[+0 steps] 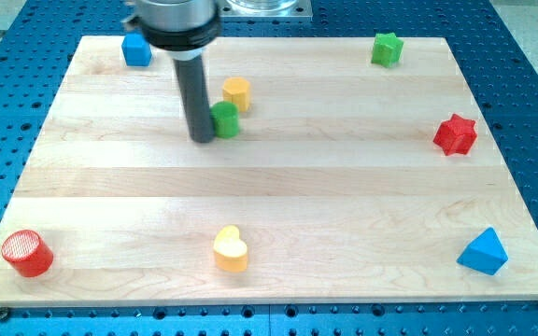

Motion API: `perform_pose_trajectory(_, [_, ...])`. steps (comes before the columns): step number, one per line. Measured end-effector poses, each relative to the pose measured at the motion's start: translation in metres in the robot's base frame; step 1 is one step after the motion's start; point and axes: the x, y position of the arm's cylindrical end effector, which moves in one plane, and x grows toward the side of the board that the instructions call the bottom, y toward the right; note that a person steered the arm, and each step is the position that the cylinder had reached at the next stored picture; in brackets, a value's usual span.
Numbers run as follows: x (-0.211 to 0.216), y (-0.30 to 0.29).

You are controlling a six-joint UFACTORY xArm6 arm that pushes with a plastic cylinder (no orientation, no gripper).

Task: Push the green circle diagonally below the green star

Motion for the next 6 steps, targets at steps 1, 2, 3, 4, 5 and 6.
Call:
perform_pose_trajectory(1, [-0.016,-0.016])
perform_pose_trajectory(2, [-0.016,0.051])
perform_pose_trajectory(3, [-0.016,0.086])
perform_pose_trajectory(4, [0.000,0.074])
perform_pose_trajectory(5, [0.017,0.074])
perform_pose_trajectory(6, [-0.013,0.137])
